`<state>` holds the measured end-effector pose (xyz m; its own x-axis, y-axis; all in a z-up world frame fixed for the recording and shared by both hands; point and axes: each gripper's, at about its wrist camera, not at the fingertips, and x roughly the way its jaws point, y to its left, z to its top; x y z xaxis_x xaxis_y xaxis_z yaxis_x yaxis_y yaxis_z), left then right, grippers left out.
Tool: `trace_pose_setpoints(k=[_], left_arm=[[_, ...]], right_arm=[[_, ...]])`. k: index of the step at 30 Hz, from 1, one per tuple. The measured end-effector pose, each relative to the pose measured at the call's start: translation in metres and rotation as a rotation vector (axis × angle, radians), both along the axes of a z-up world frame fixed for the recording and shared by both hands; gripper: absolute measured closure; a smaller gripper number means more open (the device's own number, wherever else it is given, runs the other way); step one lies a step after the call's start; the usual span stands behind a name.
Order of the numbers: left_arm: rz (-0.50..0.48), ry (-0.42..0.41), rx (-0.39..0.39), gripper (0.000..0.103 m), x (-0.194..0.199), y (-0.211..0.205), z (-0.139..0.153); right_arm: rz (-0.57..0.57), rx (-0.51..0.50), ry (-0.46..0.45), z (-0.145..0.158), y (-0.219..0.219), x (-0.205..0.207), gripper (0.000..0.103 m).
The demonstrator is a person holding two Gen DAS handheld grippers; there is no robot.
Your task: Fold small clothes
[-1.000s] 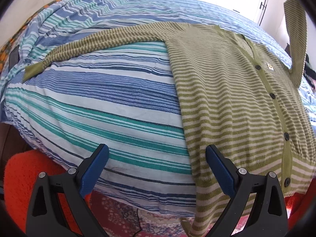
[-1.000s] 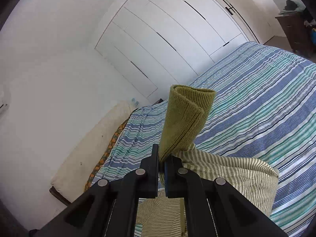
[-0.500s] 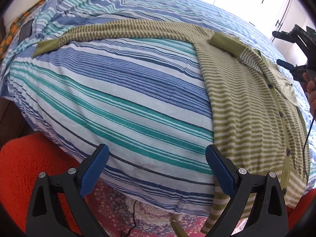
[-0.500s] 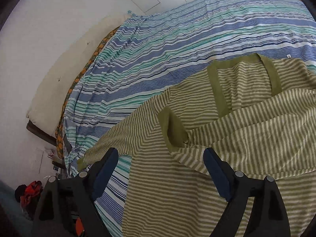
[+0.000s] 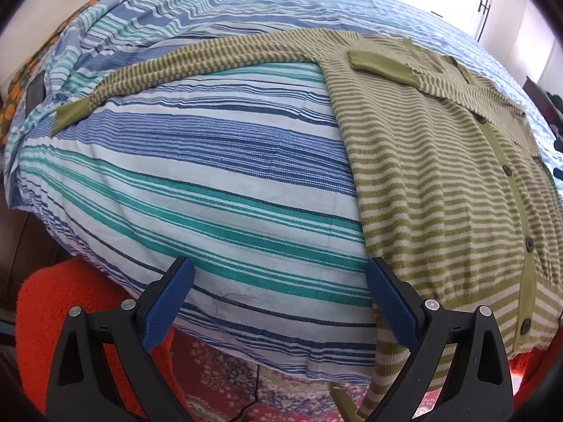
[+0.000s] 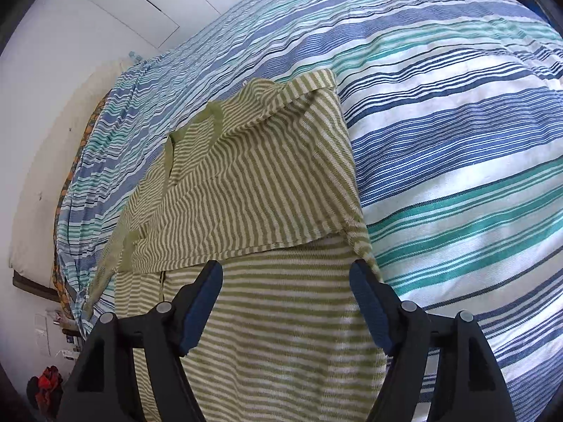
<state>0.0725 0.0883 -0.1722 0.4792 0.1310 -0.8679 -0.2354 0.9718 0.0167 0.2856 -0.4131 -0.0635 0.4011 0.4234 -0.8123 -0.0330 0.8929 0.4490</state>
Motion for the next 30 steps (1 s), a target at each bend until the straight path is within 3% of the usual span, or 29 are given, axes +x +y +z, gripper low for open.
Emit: trace_pose_setpoints(k=[4, 8, 12, 17, 19, 23, 25, 28, 30], left_arm=[[-0.127, -0.088, -0.054, 0.005, 0.033, -0.036, 0.038], [-0.298, -0.169, -0.09, 0.004, 0.117, -0.096, 0.075], [-0.274, -0.156, -0.096, 0.004, 0.212, -0.132, 0.059], [-0.196, -0.007, -0.044, 0.005, 0.266, -0.14, -0.012], [-0.215, -0.028, -0.045, 0.002, 0.259, -0.137, -0.031], [-0.241, -0.094, -0.052, 0.001, 0.247, -0.134, -0.034], [-0.241, -0.1, -0.06, 0.001, 0.246, -0.132, -0.037], [-0.245, -0.115, -0.044, 0.001, 0.247, -0.138, -0.037], [-0.244, -0.12, -0.045, 0.001, 0.248, -0.137, -0.036]], right_arm=[[-0.016, -0.012, -0.07, 0.027, -0.023, -0.004, 0.029], [0.047, -0.27, -0.143, 0.047, -0.022, 0.034, 0.029], [0.149, -0.44, -0.136, 0.034, -0.007, 0.083, 0.029], [0.235, -0.443, -0.074, -0.006, 0.012, 0.133, 0.029], [0.238, -0.463, -0.048, -0.023, 0.014, 0.155, 0.033], [-0.1, -0.404, -0.107, -0.008, -0.044, 0.201, 0.038], [-0.193, -0.399, -0.131, 0.006, -0.066, 0.212, 0.038], [-0.112, -0.359, -0.154, 0.025, -0.066, 0.208, 0.038], [0.015, -0.225, -0.176, 0.035, -0.047, 0.185, 0.038]])
